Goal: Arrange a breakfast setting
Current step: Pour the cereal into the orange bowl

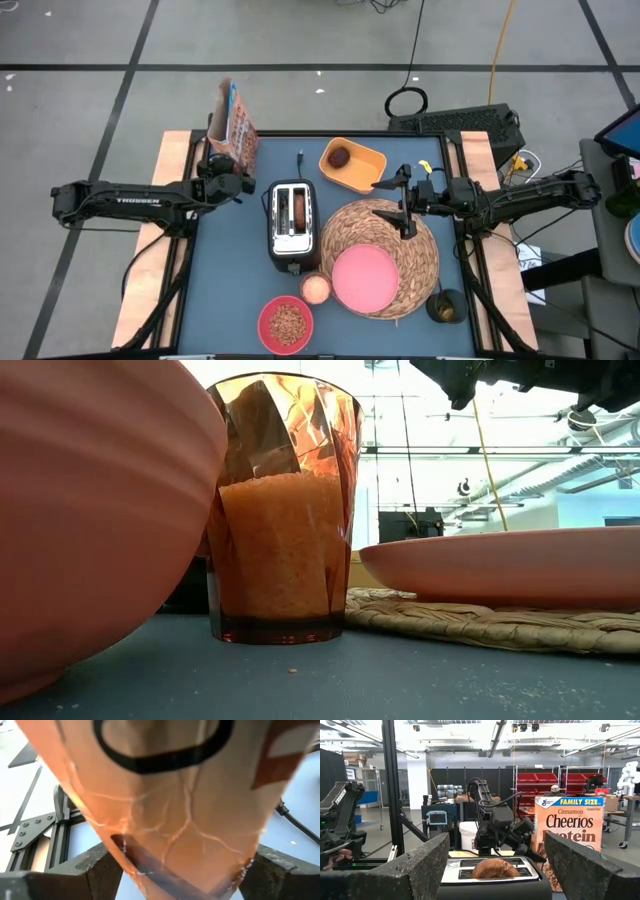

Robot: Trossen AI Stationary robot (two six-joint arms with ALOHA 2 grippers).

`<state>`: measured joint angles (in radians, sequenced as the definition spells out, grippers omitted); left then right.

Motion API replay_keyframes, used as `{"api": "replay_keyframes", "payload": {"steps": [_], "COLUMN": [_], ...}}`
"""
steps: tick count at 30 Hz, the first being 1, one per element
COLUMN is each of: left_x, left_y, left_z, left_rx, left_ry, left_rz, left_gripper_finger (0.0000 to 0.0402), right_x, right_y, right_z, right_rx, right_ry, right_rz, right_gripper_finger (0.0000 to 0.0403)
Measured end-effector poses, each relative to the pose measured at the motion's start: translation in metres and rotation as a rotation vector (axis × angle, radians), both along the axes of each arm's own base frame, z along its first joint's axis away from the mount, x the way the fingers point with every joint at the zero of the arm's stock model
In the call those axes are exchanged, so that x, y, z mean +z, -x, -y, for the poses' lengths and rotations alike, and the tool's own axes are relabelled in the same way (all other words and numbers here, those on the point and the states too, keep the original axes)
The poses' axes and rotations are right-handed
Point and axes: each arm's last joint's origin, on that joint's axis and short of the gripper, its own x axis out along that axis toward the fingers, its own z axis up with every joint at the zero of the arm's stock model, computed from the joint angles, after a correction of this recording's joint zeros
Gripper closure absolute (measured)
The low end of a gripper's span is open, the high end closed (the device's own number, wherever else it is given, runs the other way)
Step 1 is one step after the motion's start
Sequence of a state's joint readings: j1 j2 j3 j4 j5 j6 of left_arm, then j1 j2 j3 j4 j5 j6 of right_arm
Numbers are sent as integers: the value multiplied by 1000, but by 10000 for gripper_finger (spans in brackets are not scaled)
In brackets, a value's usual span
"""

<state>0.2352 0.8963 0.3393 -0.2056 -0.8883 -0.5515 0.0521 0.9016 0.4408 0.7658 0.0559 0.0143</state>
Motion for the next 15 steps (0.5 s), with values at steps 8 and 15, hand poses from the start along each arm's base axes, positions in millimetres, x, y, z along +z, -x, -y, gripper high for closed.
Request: {"api": "replay_keyframes", "payload": {"steps": [8,15], "left_x": [0,0], "left_y": [0,0], "left_z": [0,0], "left_rx": [4,2], "left_ry": [1,-3], "left_rz": [6,-3], "left_gripper_finger": [5,8], "right_x": [0,0], "right_y": [0,0], "right_z": [0,0], "right_rx": [1,0], "right_ry": [0,0], "right_rz": [0,0], "right_gripper_finger": [83,83]}}
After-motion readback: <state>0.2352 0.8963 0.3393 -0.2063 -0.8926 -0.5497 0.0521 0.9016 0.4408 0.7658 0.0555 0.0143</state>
